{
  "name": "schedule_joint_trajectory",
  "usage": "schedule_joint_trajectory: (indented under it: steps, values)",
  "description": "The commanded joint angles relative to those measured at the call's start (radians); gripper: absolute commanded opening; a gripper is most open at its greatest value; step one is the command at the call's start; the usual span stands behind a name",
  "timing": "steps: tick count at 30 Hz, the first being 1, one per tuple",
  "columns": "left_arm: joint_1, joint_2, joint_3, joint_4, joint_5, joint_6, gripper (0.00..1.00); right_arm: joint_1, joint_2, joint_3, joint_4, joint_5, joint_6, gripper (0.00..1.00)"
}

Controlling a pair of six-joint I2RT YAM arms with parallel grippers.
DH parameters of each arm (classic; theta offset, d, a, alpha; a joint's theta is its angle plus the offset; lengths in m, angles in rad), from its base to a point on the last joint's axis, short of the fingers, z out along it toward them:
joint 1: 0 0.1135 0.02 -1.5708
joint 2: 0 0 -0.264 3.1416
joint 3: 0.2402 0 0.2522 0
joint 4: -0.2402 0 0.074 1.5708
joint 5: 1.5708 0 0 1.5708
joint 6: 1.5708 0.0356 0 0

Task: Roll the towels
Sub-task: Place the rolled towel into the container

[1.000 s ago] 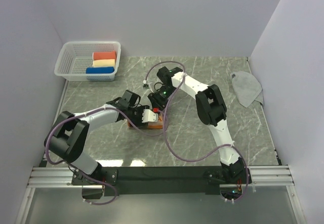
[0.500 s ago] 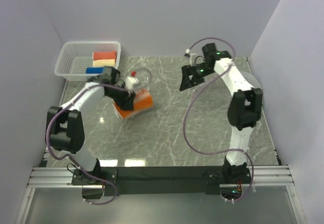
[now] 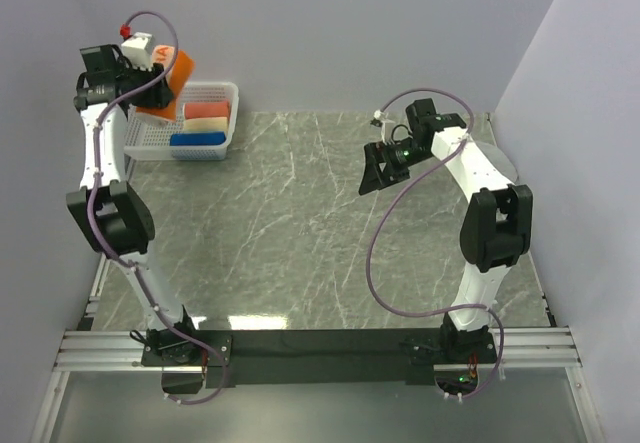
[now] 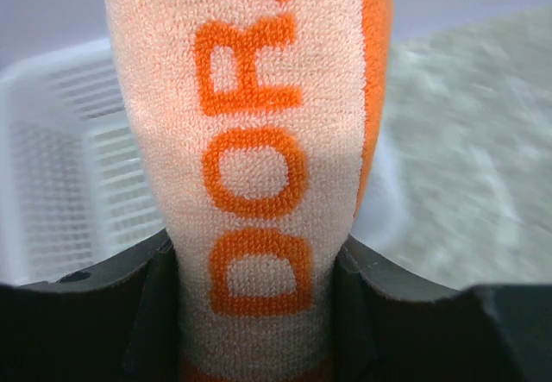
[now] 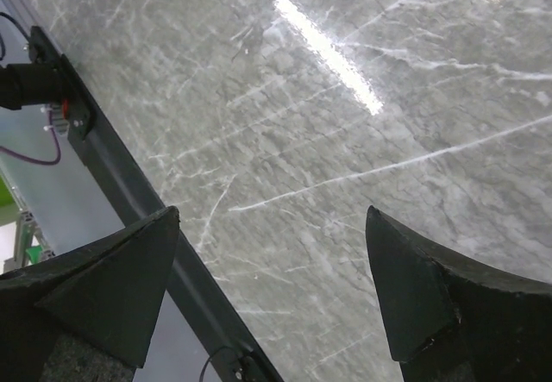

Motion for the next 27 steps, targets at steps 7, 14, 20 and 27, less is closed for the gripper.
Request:
schedule_joint_trajectory:
  steps: [7, 14, 20, 27]
  values:
    - [0.038, 0.327, 0.242, 0.219, -0.22, -0.056, 0.0, 0.003, -0.028, -0.089, 0.092, -0.068, 0.012, 0.96]
    - [0.061, 0.403, 0.231, 0.319, -0.307, -0.044, 0.0, 0.001, -0.044, -0.186, 0.113, -0.065, -0.001, 0.97]
    - [0.07, 0.482, 0.228, 0.327, -0.39, 0.037, 0.0, 0.001, -0.014, -0.187, 0.126, -0.065, -0.009, 0.98]
    - [0.077, 0.511, 0.199, 0.35, -0.401, 0.045, 0.0, 0.001, 0.004, -0.174, 0.115, -0.076, -0.007, 0.99]
